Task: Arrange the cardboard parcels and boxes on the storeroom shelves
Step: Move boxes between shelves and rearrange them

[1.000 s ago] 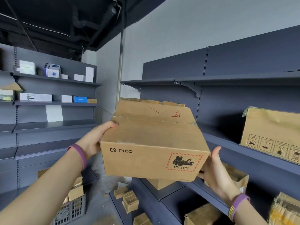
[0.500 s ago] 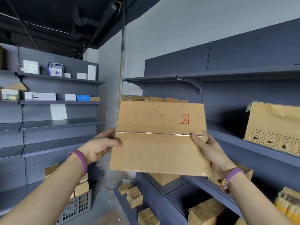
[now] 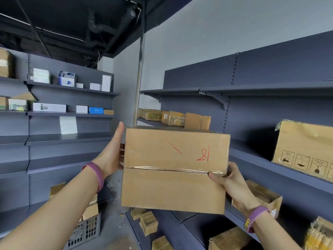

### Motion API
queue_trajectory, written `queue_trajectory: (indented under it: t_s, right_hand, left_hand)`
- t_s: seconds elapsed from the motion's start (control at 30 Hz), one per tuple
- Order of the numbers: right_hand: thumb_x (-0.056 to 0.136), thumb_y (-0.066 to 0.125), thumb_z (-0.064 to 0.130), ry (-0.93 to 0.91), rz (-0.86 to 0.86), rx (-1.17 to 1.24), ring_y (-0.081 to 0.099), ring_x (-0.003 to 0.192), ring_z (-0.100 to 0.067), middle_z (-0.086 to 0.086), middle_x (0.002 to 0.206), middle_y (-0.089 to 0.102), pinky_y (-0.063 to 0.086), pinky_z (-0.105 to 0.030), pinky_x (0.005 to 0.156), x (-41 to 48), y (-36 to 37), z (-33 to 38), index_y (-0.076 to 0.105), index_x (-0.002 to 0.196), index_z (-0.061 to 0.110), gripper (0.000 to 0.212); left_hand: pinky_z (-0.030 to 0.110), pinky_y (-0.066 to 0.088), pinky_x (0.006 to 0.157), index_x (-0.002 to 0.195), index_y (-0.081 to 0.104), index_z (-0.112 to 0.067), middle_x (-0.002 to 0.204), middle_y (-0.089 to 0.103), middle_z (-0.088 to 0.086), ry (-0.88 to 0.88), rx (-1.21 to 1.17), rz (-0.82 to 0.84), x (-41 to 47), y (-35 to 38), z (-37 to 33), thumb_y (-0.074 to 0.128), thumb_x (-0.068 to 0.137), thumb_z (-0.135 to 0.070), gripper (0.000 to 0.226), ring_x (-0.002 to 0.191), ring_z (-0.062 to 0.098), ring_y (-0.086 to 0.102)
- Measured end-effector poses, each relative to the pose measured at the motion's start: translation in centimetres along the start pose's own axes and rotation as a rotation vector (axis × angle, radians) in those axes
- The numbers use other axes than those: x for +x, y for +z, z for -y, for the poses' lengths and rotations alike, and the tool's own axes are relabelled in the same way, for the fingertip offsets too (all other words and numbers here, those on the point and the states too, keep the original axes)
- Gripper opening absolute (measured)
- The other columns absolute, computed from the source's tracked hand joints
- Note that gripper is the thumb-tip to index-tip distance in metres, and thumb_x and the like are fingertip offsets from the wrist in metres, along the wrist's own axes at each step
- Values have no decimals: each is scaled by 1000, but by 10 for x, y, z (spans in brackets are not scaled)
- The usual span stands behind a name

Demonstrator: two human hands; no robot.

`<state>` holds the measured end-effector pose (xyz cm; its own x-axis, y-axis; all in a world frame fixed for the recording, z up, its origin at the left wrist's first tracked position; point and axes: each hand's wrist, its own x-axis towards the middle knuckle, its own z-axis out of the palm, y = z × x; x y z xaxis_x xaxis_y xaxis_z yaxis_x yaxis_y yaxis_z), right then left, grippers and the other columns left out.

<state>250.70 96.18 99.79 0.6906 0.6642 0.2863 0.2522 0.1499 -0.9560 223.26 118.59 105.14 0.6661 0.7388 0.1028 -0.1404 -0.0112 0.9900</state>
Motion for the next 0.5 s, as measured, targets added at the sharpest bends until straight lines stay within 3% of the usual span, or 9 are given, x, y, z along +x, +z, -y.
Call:
queue_trajectory:
  t_s: [0.03, 0.07, 0.13, 0.17, 0.23, 0.3, 0.37, 0.43, 0.5]
  right_hand:
    - [77, 80, 0, -12, 9, -21, 67, 100, -26, -8, 109, 67, 54, -37, 79, 0, -1, -1, 49, 110, 17, 48]
    - [76, 81, 0, -25, 17, -52, 66, 101, -24, -7, 109, 66, 53, -35, 79, 0, -2, -2, 48, 109, 18, 50]
    - [73, 83, 0, -55, 26, -130, 63, 104, -19, -4, 110, 64, 51, -32, 79, 0, -3, -4, 45, 106, 20, 54]
    - [71, 86, 2, -68, 31, -162, 62, 104, -17, -4, 110, 63, 50, -31, 78, 0, -3, -4, 45, 105, 20, 56]
    - [64, 93, 20, -78, 48, -212, 63, 104, -16, -3, 112, 64, 53, -33, 82, 0, -5, -3, 47, 110, 19, 65]
    - [58, 92, 49, -76, 104, -229, 67, 104, -17, -5, 116, 68, 55, -38, 88, -2, -9, 1, 52, 122, 15, 83]
    - [58, 83, 67, -73, 186, -113, 69, 103, -16, -2, 117, 71, 54, -38, 90, -7, -9, 7, 51, 132, 17, 96]
    - [55, 74, 81, -62, 262, 27, 70, 87, -8, 8, 104, 73, 54, -42, 84, -12, -8, 11, 48, 139, 25, 104]
    - [64, 56, 90, -27, 277, 115, 71, 81, -13, 8, 94, 74, 55, -50, 85, -13, -5, 13, 53, 136, 31, 93]
  left_hand:
    - [41, 45, 79, 82, 56, -13, 67, 61, 8, 1, 10, -25, 1, 2, -2, 25, 78, -92, 85, 59, 21, 61]
    - [44, 47, 82, 88, 59, -14, 73, 65, 8, 1, 32, -59, 2, 3, -2, 26, 80, -89, 83, 67, 22, 65]
    - [56, 44, 98, 112, 61, -17, 100, 67, 12, -8, 83, -129, 3, 5, -2, 39, 85, -82, 74, 97, 31, 62]
    - [56, 43, 100, 120, 59, -18, 104, 64, 12, -10, 85, -146, 1, 6, -3, 45, 87, -75, 68, 101, 33, 59]
    - [43, 47, 85, 126, 58, -15, 97, 61, 12, 13, 51, -148, -3, 6, -2, 49, 92, -63, 59, 91, 29, 56]
    - [39, 42, 76, 127, 59, -13, 96, 59, 13, 39, 41, -119, -6, 6, 1, 48, 96, -55, 53, 87, 27, 54]
    - [37, 40, 73, 125, 61, -12, 96, 57, 13, 71, 32, -94, -7, 5, 5, 48, 98, -49, 47, 85, 27, 51]
    - [37, 41, 73, 119, 63, -14, 94, 57, 13, 71, 19, -96, -9, 4, 8, 49, 99, -44, 39, 83, 25, 52]
    - [36, 43, 72, 113, 62, -15, 95, 58, 14, 52, 15, -99, -10, 3, 9, 53, 97, -42, 33, 80, 23, 53]
